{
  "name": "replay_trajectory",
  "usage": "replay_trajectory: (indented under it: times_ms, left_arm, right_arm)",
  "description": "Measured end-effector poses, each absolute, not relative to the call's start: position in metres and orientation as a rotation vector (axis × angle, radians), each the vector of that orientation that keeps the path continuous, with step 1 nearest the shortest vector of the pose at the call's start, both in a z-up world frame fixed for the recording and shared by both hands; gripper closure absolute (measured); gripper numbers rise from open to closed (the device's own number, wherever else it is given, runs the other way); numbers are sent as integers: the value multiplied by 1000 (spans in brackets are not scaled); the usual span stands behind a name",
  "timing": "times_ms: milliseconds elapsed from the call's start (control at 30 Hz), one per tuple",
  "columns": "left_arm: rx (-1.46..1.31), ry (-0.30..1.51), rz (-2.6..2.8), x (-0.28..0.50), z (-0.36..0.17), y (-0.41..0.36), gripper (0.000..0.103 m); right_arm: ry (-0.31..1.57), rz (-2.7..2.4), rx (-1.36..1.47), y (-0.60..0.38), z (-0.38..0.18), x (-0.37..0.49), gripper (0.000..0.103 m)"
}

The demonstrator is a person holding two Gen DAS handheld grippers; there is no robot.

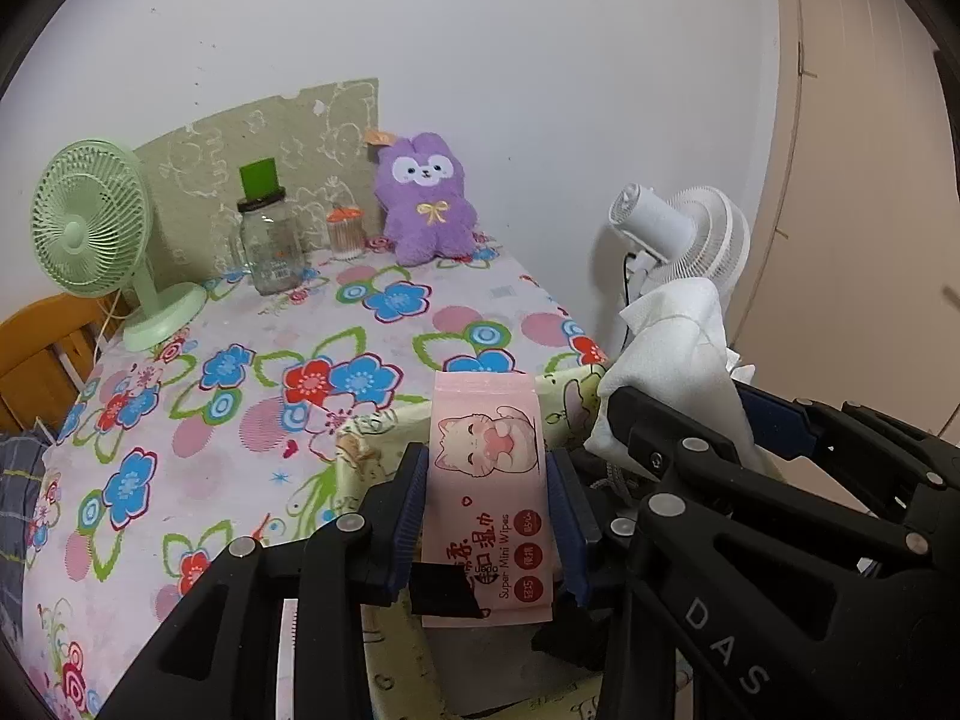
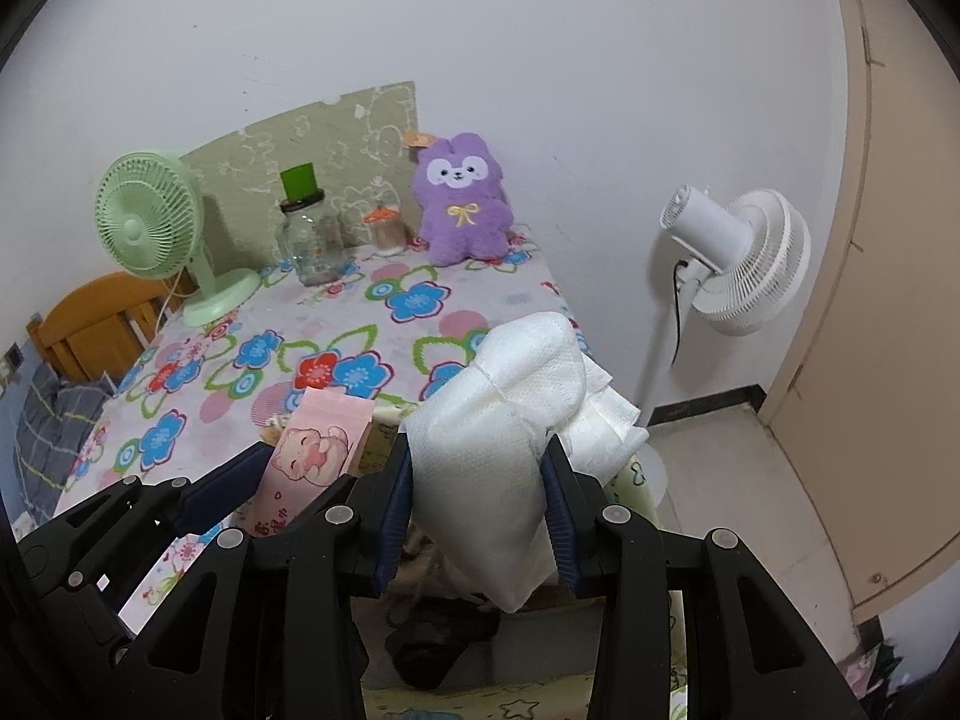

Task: Organize soft objects
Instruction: 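Lower the wipe pack and sponge into the box and open both tools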

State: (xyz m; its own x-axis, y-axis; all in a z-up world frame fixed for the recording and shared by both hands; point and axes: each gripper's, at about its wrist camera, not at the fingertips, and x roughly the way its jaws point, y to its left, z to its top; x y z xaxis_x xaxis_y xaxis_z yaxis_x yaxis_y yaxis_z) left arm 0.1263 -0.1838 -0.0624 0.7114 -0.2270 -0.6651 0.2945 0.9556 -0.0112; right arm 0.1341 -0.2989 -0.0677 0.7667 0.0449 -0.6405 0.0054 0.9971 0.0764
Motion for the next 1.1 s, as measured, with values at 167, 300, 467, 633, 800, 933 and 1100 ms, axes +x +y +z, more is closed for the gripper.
replay_trajectory:
  times_ms: [167, 300, 467, 633, 800, 933, 1100]
  left_arm:
    - [102, 756, -298, 132, -70, -189, 61]
    - [116, 767, -290, 135, -73, -193, 40]
    - [134, 781, -285, 136, -74, -194, 31]
    - [165, 787, -257, 138, -74, -191, 23]
    - [177, 790, -250, 137, -74, -185, 20]
    - [183, 792, -235, 135, -73, -180, 16]
    - [181, 795, -232, 131, -72, -174, 11]
  right_arm:
    - [716, 21, 93, -306, -76, 140, 60]
    - [727, 31, 105, -310, -80, 143, 60]
    - [737, 47, 119, -313, -83, 145, 60]
    - [746, 71, 132, -310, -85, 149, 60]
    - [747, 93, 137, -304, -87, 150, 59]
    - [743, 112, 140, -299, -87, 150, 56]
    - [738, 131, 143, -292, -86, 147, 56]
